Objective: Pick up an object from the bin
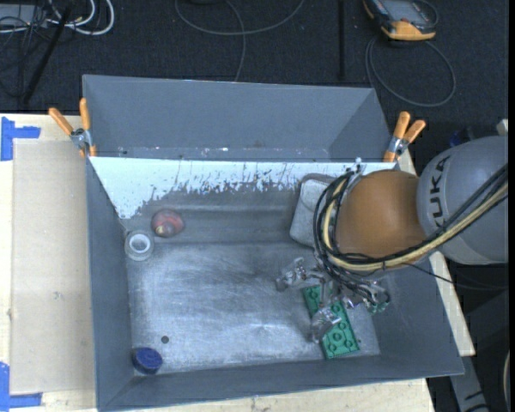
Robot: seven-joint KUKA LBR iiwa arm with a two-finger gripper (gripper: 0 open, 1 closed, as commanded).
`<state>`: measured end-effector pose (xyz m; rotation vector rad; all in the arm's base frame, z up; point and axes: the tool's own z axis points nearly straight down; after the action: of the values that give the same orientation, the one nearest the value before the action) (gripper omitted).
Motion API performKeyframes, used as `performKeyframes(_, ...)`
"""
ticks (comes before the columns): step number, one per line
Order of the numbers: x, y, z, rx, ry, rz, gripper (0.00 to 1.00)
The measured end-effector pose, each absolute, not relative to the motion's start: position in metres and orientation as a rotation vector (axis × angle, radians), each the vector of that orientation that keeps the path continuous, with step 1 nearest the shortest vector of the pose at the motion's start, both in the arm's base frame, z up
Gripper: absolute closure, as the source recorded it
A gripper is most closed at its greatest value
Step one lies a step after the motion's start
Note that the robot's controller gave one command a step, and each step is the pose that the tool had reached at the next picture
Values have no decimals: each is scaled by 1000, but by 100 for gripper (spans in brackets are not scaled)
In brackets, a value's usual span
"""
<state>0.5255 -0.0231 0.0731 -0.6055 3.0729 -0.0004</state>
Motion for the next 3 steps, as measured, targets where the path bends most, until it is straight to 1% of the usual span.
performKeyframes(1, 532, -104, 108, -602, 3080, -7, 0)
performKeyframes(2, 503, -98, 81, -141, 3126, 2, 0)
performKeyframes(3, 505, -98, 82, -134, 3120, 1, 100)
